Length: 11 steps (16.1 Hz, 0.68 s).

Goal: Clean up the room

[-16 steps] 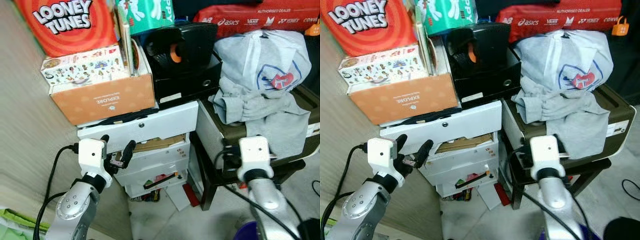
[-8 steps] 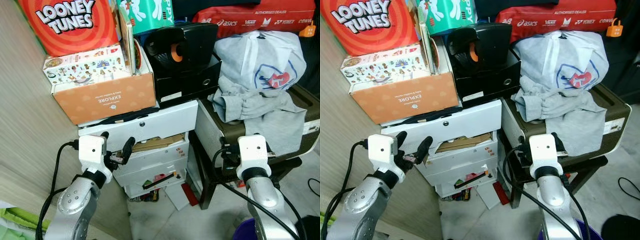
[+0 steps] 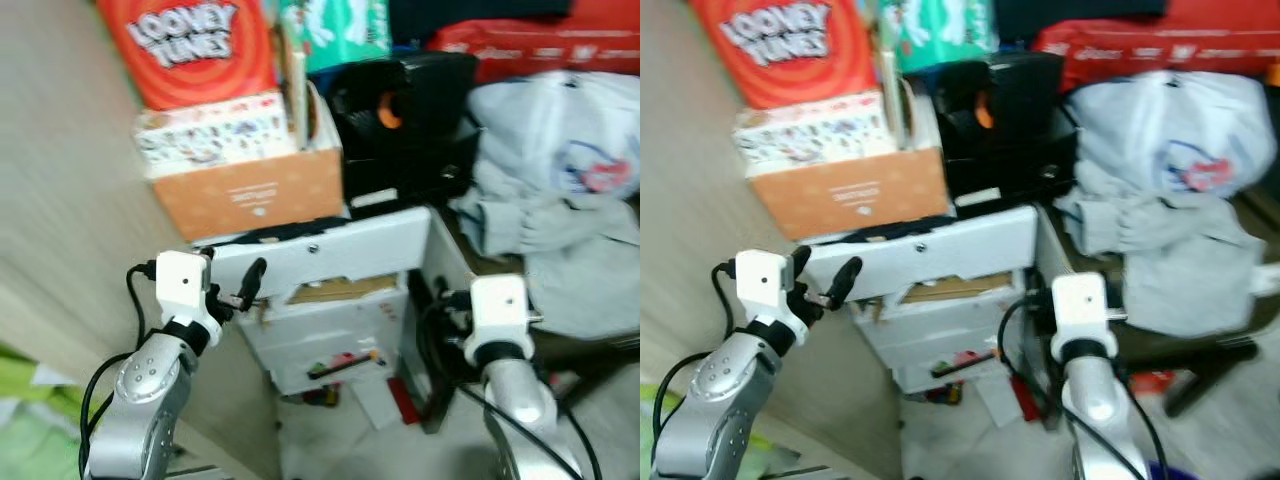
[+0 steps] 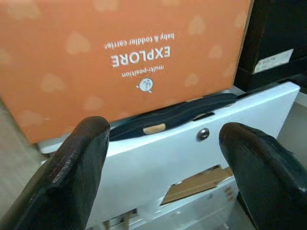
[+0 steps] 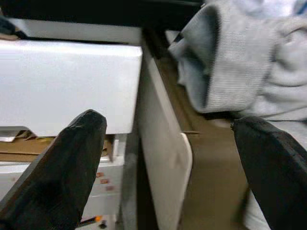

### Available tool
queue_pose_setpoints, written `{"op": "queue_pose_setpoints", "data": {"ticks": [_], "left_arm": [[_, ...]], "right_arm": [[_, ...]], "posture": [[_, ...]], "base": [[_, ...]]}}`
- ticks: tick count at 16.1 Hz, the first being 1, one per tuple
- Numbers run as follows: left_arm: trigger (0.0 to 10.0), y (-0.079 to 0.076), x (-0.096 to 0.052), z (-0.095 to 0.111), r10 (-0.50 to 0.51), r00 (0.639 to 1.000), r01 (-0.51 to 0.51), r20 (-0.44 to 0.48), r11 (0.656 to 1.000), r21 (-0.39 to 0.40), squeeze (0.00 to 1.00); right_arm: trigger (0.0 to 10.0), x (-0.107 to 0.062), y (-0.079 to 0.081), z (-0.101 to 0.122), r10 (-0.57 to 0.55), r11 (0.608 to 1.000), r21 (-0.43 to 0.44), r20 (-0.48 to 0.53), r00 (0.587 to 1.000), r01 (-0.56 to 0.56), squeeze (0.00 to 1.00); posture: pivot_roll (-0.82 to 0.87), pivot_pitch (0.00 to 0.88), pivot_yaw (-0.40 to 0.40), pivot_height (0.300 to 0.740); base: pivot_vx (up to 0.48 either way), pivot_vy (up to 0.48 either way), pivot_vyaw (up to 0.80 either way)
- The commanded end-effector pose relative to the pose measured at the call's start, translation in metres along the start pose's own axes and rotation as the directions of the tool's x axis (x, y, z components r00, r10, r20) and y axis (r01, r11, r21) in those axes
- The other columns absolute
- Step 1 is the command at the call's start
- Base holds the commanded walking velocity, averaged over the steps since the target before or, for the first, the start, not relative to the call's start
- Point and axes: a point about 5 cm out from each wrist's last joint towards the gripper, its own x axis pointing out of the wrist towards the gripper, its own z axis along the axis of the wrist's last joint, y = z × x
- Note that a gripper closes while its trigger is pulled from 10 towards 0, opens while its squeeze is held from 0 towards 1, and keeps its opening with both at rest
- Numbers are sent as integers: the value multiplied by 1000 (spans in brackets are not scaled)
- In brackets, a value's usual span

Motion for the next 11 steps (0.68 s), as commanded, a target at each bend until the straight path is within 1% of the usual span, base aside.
{"op": "queue_pose_setpoints", "data": {"ticks": [1, 4, 5, 6, 7, 8, 9, 10, 11], "left_arm": [[10000, 5, 1, 0, 12, 1000, -12, -5, 1000, 11, 0], [10000, 3, 5, -3, 2, 1000, -2, -8, 1000, -1, 0], [10000, 1, 9, -6, -6, 1000, 6, -9, 1000, -9, 0], [10000, -2, 16, -6, -25, 1000, 25, -3, 1000, -17, 0], [10000, -3, 21, -4, -36, 999, 36, 3, 999, -19, 0], [10000, -6, 28, -1, -66, 998, 66, 11, 998, -13, 0], [10000, -7, 32, 1, -84, 996, 85, 15, 996, -7, 0], [10000, -5, 35, 2, -94, 995, 94, 17, 996, 5, 0], [10000, -3, 37, 2, -93, 996, 93, 18, 996, 9, 0]], "right_arm": [[10000, 0, -6, 1, -38, 999, 4, 5, 999, 38, 0], [10000, 4, -4, 9, -20, 1000, -9, 30, 999, 20, 0], [10000, 6, -8, 13, -30, 999, -17, 45, 999, 30, 0], [10000, 5, -14, 16, -55, 998, -24, 58, 997, 57, 0], [10000, 4, -17, 14, -74, 997, -23, 54, 996, 75, 0], [10000, 0, -21, 9, -104, 994, -19, 40, 994, 105, 0], [10000, -3, -21, 6, -121, 992, -14, 29, 992, 122, 0], [10000, -5, -20, 4, -136, 991, -5, 26, 990, 136, 0], [10000, -6, -19, 4, -144, 990, 0, 23, 989, 144, 0]], "posture": [[-233, 59, 135, 740], [-266, 59, 132, 740], [-293, 54, 140, 740], [-312, 49, 155, 740], [-320, 48, 167, 740], [-336, 43, 203, 740], [-337, 42, 207, 740], [-342, 41, 227, 740], [-342, 41, 227, 740]], "base": [[0, 0, 800], [0, 0, 0], [0, 0, 0], [0, 0, 0], [0, 0, 0], [0, 0, 0], [0, 0, 0], [0, 0, 0], [0, 0, 0]]}}
